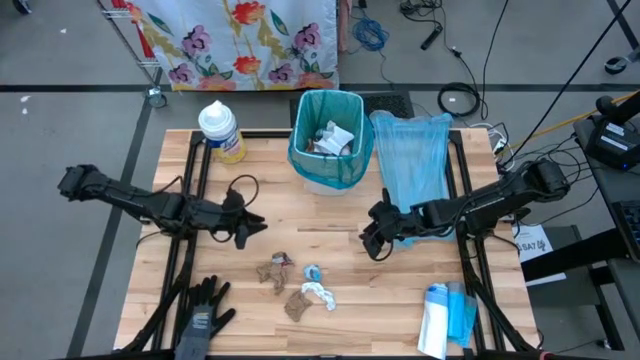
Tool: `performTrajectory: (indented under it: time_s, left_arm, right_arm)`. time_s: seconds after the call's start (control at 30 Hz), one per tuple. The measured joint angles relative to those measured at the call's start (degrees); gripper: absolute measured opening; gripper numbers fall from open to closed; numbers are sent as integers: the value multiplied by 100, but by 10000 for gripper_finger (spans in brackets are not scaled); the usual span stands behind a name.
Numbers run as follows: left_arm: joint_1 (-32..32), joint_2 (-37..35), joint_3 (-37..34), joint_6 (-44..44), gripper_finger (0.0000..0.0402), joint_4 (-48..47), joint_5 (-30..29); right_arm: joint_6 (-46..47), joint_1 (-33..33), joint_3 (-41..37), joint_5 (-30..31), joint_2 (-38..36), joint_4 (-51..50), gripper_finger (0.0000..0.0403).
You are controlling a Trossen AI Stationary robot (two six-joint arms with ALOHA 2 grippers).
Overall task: Place trash/remove bag and relplace
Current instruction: Put the top brown napkin into the trash bin
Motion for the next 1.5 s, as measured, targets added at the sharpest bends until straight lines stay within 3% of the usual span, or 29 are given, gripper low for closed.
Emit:
performTrajectory:
  time_s: [0.43, 0.6, 0.77, 1.0, 1.27, 1.5]
  left_arm:
    - [-371, 1212, 0, -347, 154, 426, 16]
    - [-467, 1565, 6, 1018, 154, 836, 231]
    - [-765, 1946, 343, 1781, 154, 503, 252]
    - [-1166, 2796, 1179, 2013, 154, -821, 184]
    - [-1476, 3542, 1667, 2004, 154, -848, 210]
    - [-1507, 3935, 1690, 1974, 154, -711, 267]
  right_arm:
    - [-458, -11, 4, -2, -2, 614, 116]
    - [-488, -11, 4, -4, -2, 565, 116]
    - [-569, -11, 4, -7, -2, 563, 116]
    - [-595, -11, 4, -9, -2, 418, 116]
    - [-584, -11, 4, -17, -2, 47, 116]
    - [-529, -10, 5, -17, -2, 30, 116]
